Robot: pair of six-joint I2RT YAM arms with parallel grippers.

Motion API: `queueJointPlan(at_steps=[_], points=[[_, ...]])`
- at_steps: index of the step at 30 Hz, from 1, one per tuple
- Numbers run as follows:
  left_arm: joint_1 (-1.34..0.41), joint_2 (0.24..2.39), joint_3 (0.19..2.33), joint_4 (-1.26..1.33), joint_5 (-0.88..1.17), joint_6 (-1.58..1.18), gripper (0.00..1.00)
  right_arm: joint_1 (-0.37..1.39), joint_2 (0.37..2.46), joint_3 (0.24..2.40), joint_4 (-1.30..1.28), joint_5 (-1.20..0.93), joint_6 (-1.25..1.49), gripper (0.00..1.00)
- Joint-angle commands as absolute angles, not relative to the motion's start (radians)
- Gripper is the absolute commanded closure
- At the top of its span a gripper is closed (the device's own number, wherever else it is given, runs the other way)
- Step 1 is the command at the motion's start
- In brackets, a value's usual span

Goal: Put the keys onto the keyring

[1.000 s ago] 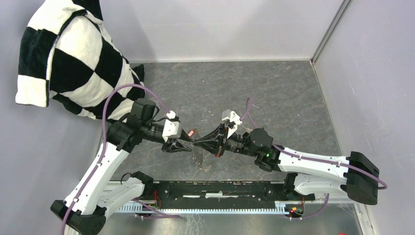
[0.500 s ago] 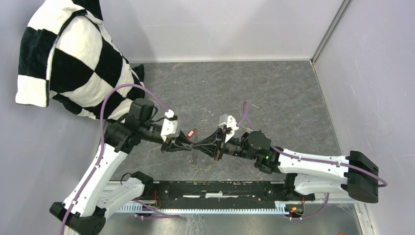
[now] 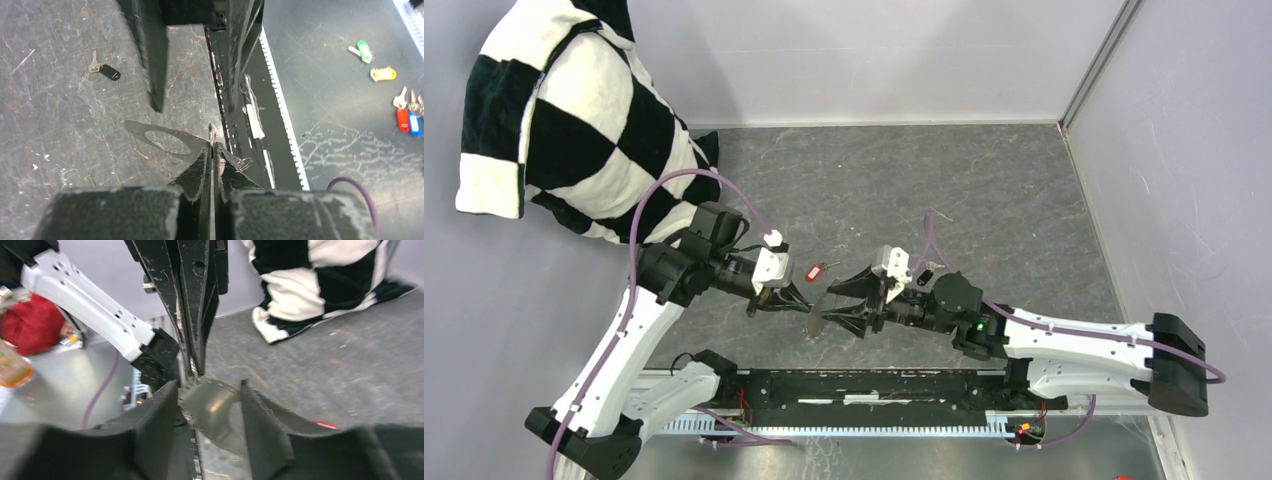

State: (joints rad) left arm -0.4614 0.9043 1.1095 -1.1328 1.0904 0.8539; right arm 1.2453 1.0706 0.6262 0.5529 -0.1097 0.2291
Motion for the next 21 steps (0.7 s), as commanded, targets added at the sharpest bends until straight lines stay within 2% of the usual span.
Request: queueJointPlan(at_steps=[1, 4, 9, 16, 21], points=[[-0.463, 0.950, 1.221, -1.349, 1.102, 1.171, 0.98, 1.241, 0.963, 0.699, 0.405, -0.127, 0.060, 0.35], [-0.471, 0.983, 1.274, -1.465, 1.090, 1.331, 0.98, 1.234, 0.939, 0.762, 0.226, -0.218, -0.101, 0.19], [-0.533, 0.961, 1.295, -1.465, 1.065, 1.453, 0.98, 1.214, 0.961, 0.851, 0.029, -0.316, -0.297, 0.13], [-0.632, 0.977, 1.340, -1.465, 1.013, 1.510, 0.98, 1.136, 1.062, 0.983, -0.133, -0.472, -0.449, 0.16], [-0.659, 1.002, 1.370, -1.466, 1.007, 1.506, 0.98, 1.123, 1.124, 1.027, -0.189, -0.568, -0.484, 0.25]])
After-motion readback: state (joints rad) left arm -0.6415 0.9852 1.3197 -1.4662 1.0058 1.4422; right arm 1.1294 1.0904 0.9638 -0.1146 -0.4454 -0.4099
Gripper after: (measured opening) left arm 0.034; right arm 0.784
